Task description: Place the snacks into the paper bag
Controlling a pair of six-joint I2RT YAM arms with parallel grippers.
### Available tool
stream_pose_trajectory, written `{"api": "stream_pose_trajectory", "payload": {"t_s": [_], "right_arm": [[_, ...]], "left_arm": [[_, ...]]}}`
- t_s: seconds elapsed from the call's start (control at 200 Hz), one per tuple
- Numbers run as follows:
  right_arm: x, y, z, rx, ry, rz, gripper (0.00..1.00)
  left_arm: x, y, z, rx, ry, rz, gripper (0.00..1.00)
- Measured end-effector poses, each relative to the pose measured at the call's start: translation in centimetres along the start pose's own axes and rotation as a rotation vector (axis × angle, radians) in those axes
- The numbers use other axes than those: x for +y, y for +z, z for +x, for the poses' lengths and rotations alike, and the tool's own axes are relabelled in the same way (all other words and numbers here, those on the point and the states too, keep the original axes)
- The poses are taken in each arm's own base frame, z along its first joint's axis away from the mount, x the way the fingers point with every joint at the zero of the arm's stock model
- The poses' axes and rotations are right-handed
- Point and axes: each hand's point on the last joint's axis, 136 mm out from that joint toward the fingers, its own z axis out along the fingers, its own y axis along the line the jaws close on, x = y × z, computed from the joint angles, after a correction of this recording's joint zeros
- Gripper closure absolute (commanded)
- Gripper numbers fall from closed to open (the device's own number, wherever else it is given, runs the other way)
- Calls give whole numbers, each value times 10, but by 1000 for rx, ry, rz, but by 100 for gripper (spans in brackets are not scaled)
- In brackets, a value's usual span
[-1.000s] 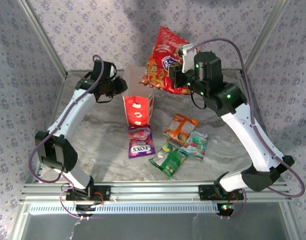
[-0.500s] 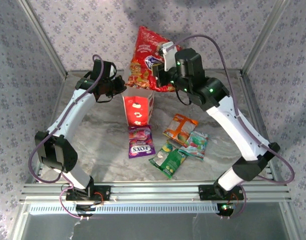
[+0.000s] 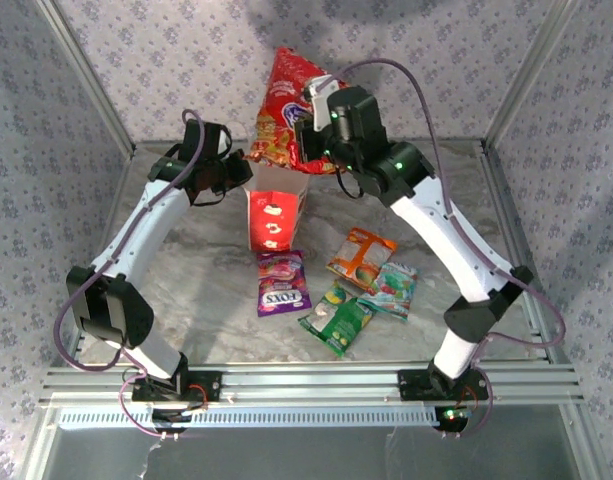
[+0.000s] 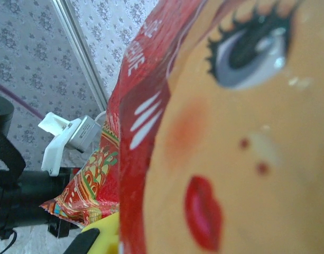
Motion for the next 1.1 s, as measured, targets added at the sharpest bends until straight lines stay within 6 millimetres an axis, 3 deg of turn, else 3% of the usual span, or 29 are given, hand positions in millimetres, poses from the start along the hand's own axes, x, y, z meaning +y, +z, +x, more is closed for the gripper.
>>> {"api": "stream_pose_trajectory", "payload": {"t_s": [0.305, 0.715, 1.099], "right_arm": [[19, 18, 0, 14, -57, 21, 100], [-12, 29, 18, 93, -200, 207, 100], [-14, 60, 46, 182, -335, 262, 100]], "left_arm": [[6, 6, 4, 8, -21, -4, 97], [-3, 9, 0, 4, -75, 69, 98], [-5, 10, 0, 6, -87, 84, 98]]}}
